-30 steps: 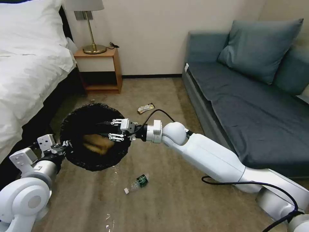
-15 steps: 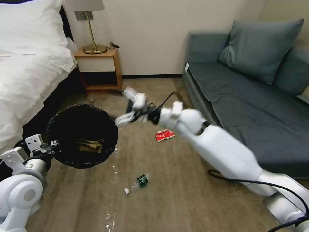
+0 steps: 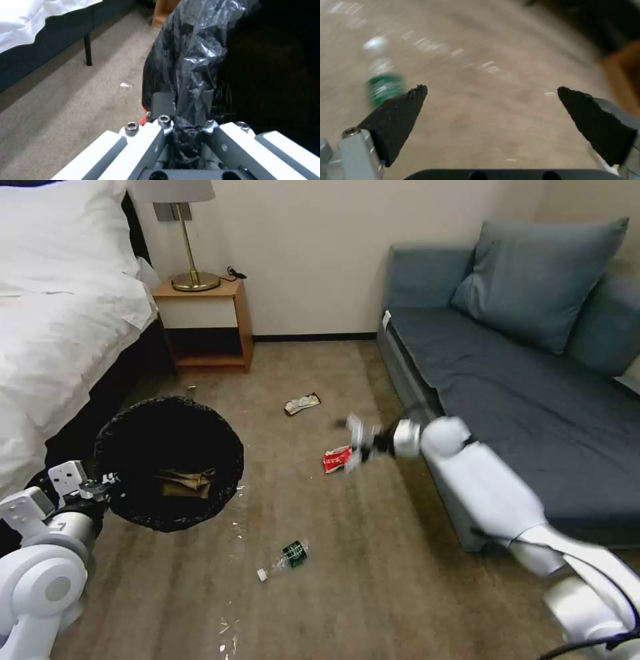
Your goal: Pick up the trash bin, then pick up the garbage on the floor and place it into the trash bin.
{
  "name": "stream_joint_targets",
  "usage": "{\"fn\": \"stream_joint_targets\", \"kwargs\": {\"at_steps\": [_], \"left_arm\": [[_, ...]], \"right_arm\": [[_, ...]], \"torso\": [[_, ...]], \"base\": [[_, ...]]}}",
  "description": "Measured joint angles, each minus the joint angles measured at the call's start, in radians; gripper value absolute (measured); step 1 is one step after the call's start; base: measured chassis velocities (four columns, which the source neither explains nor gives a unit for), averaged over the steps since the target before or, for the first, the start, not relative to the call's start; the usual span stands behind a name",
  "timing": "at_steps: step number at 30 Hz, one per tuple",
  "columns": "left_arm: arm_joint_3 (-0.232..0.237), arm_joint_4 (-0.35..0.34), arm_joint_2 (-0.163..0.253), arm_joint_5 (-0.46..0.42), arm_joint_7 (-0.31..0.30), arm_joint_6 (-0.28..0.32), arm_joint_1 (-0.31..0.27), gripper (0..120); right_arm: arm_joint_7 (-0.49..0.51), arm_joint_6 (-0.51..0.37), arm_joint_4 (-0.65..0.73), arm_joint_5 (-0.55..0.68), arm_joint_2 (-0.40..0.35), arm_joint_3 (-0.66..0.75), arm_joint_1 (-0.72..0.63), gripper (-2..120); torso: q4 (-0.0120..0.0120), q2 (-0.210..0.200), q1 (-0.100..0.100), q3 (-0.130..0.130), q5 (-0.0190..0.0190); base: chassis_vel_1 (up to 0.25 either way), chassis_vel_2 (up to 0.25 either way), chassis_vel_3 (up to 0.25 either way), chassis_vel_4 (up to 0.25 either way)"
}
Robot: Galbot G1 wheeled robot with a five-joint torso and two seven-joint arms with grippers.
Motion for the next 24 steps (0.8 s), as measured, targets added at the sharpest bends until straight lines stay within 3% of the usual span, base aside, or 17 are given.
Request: {"fn": "stream_joint_targets", "kwargs": {"at_steps": [3,11,24], "left_arm": [[-0.001,-0.02,-0.014,0.014,-0.002,0.0,0.011,0],[-0.006,-0.046,-0.034,0.036,0.003,0.0,0.032,0],[0.001,-0.05,-0.039,0.038,0.01,-0.002,0.02,0]], "right_arm": [[0.01,0.085,-0.077,-0.159,0.085,-0.064,-0.008,100],[0.04,0.123,-0.189,-0.259,0.177,-0.175,-0.008,100],[0.12,0.148,-0.297,-0.36,0.245,-0.205,0.022,100]], "torso": [[0.0009,0.0,0.0,0.0,0.0],[0.0006,0.0,0.0,0.0,0.0],[0.0004,0.0,0.0,0.0,0.0]], "base": [[0.0,0.0,0.0,0.0],[0.0,0.0,0.0,0.0],[0.0,0.0,0.0,0.0]]}}
